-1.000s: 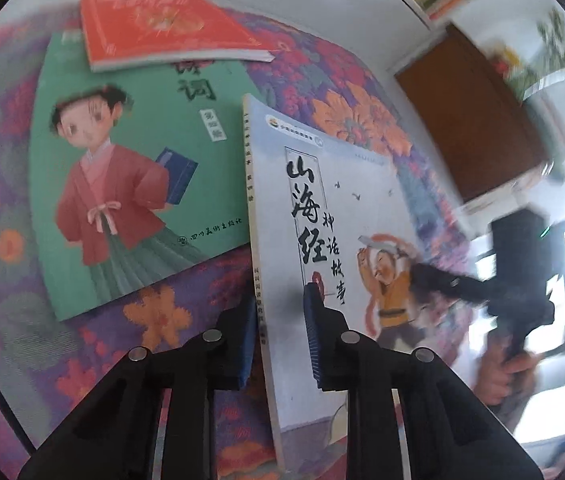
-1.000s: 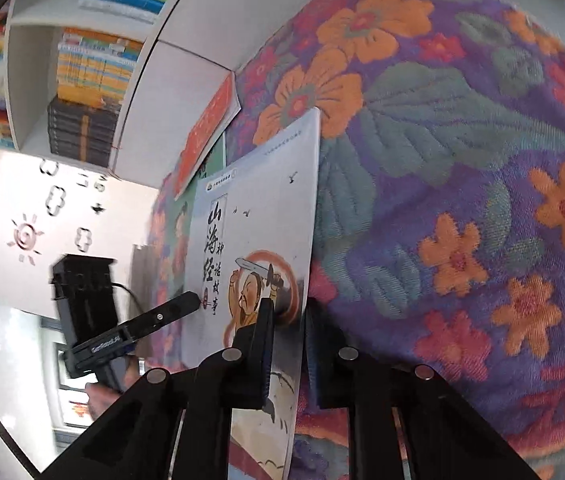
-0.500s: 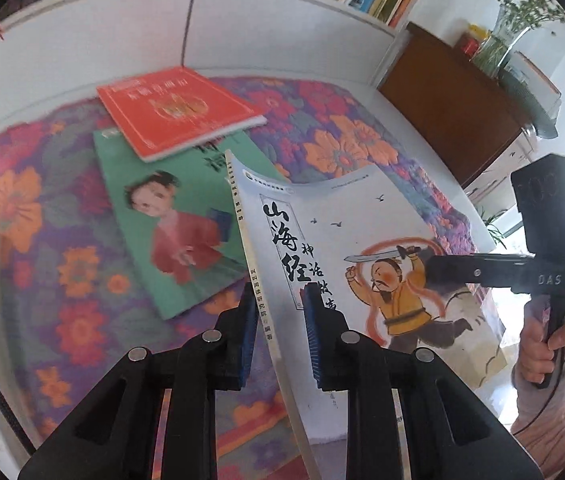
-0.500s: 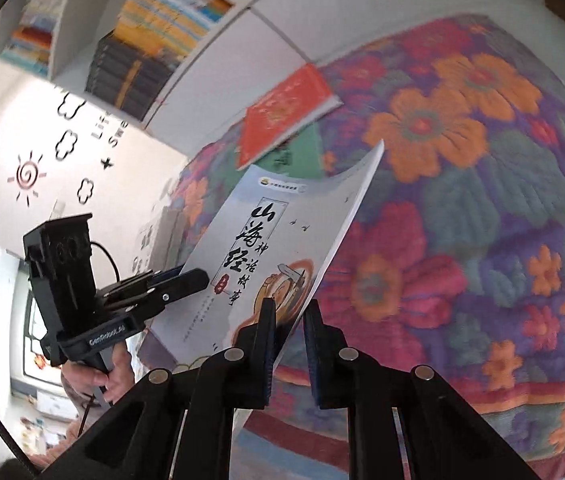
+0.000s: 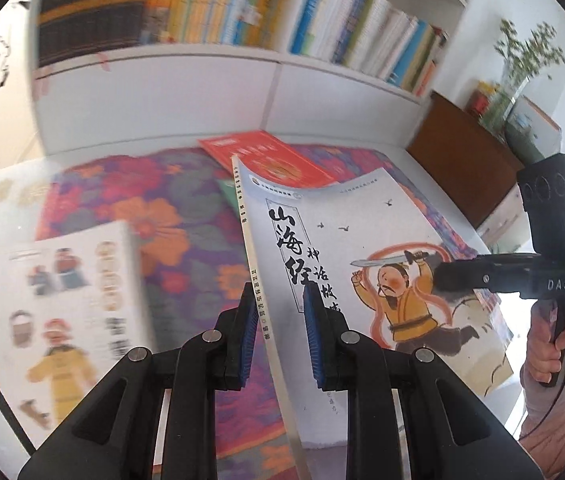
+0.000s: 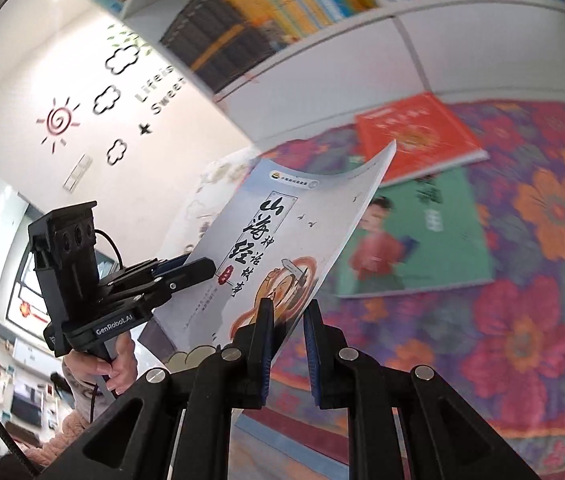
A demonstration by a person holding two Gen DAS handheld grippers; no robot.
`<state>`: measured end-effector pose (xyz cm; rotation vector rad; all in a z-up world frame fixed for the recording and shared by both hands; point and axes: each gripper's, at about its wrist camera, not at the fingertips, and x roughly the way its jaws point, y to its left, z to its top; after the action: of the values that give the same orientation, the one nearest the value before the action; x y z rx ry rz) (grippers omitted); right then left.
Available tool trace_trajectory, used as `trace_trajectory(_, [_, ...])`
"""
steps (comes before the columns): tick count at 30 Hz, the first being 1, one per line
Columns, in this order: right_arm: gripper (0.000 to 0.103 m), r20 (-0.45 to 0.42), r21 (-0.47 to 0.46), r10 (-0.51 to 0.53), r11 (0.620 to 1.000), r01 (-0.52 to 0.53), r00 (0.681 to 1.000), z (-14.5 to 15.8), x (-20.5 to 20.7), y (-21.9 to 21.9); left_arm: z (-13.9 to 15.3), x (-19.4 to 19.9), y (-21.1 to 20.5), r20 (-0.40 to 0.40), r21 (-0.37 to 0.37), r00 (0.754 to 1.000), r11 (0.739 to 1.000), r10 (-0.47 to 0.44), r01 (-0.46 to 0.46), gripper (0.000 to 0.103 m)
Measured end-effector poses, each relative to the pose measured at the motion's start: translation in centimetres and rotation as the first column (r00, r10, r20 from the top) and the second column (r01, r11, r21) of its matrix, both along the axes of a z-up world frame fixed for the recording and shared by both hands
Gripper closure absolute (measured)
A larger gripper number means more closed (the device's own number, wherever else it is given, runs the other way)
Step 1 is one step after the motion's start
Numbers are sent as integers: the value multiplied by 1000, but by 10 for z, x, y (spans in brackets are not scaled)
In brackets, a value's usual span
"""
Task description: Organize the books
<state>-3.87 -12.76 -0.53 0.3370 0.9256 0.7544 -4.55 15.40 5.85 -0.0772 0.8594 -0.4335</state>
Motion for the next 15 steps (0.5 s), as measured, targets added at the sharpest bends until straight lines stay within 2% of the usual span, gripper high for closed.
trace_trajectory(10, [88, 49, -23, 137, 990, -136, 989, 16, 14, 101, -1, -11, 88, 23, -3, 986, 986, 167, -167, 83])
trace_trajectory(15, [88, 50, -30, 191, 981, -190, 980, 14, 24, 139, -8, -11, 124, 25, -34, 972, 972, 232, -231, 83])
